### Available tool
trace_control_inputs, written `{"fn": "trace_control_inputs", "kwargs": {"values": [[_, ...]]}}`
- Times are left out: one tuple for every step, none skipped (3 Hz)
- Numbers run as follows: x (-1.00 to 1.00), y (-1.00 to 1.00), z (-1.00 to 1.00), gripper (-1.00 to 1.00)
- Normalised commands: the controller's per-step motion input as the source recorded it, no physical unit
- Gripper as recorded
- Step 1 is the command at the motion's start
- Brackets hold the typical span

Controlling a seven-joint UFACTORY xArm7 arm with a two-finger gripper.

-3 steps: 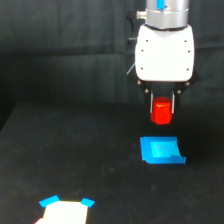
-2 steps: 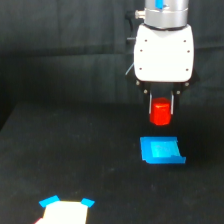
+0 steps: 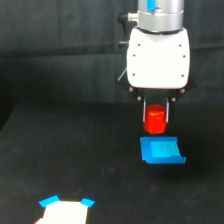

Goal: Pick up the red object from the table

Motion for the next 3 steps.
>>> {"fn": "trace_control_inputs", "kwargs": {"values": [[-0.24,-0.2,-0.02,-1.0],[-0.14,-0.4,0.02,-0.97],[-0.34,-0.59,-0.36,-0.95]]}}
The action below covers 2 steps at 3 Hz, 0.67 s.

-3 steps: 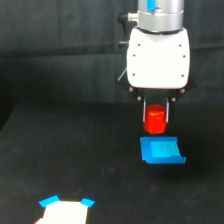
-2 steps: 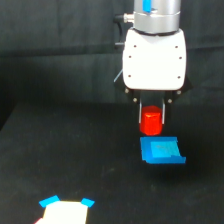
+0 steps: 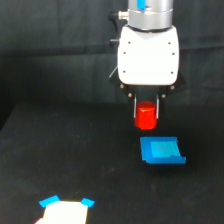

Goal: Pick up the red object from the table

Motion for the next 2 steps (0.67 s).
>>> {"fn": "trace_control_inputs", "kwargs": {"values": [[0.52,-0.61,-0.49,-1.0],[0.21,-0.34,-0.55,-0.98]]}}
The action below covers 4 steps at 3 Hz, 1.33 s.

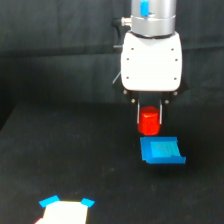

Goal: Pick up the red object from the table

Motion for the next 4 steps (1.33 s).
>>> {"fn": "trace_control_inputs", "kwargs": {"values": [[-0.3,-0.53,-0.08,-0.72],[0.32,0.26,0.11,-1.0],[-0.19,0.09,-0.29,-1.0],[0.06,-0.12,-0.01,-1.0]]}}
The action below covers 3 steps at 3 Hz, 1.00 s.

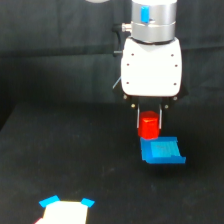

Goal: Pick up the red object from the table

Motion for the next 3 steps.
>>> {"fn": "trace_control_inputs", "kwargs": {"values": [[0.49,0.14,0.29,-1.0],[0.09,0.64,1.0,-0.64],[-0.69,-0.66,-0.33,-1.0]]}}
